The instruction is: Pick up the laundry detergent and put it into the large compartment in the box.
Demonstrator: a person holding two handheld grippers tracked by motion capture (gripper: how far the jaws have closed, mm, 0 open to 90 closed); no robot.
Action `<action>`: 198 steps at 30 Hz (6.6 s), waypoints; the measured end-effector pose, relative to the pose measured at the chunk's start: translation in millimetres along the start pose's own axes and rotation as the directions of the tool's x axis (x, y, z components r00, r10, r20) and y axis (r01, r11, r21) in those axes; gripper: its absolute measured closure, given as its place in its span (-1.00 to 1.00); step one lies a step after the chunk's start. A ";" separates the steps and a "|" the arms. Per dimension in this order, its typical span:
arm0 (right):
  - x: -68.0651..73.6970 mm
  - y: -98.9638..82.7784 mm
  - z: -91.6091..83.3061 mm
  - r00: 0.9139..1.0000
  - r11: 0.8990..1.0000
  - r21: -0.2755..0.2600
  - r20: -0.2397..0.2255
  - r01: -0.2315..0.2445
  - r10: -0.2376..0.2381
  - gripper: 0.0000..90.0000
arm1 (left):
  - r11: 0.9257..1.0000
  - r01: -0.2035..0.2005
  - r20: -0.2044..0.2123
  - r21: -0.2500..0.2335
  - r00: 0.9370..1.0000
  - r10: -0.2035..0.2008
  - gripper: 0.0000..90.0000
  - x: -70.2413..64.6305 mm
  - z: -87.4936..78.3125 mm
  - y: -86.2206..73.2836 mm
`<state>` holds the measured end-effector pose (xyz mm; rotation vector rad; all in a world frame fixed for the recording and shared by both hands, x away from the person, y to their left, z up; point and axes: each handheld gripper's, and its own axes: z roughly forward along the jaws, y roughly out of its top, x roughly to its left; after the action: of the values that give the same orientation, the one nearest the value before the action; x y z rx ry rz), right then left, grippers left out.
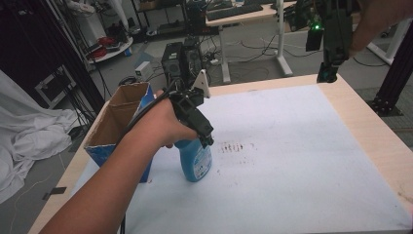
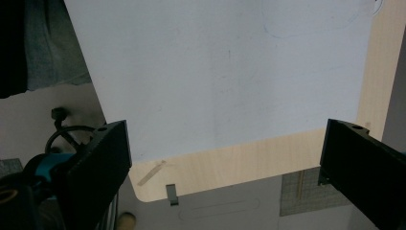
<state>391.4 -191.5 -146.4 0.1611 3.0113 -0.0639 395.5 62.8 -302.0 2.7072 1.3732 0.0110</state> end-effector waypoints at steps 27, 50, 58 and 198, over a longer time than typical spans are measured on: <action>-2.4 4.2 5.3 1.000 1.000 0.012 -0.002 0.004 -0.004 -0.94 | 1.000 -0.028 -0.023 0.011 0.999 0.028 -0.38 -3.0 -0.8 0.4; -1.7 3.6 6.1 1.000 1.000 0.009 -0.001 0.003 -0.003 -0.94 | 1.000 -0.009 -0.023 0.017 1.000 0.009 -0.15 -1.9 -0.4 0.6; -1.2 2.2 6.8 1.000 1.000 0.008 0.000 -0.002 0.002 -0.94 | 0.999 -0.008 -0.012 0.039 1.000 0.009 -0.13 0.0 -1.8 0.9; 0.6 15.2 20.3 1.000 1.000 0.030 -0.009 -0.008 0.009 -0.94 | 0.946 -0.293 0.057 0.137 0.956 0.288 -0.15 173.9 -22.2 -79.7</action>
<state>394.9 -177.4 -167.2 0.1774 3.0197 -0.1078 433.2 251.6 -294.9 2.9888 0.9882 -0.1175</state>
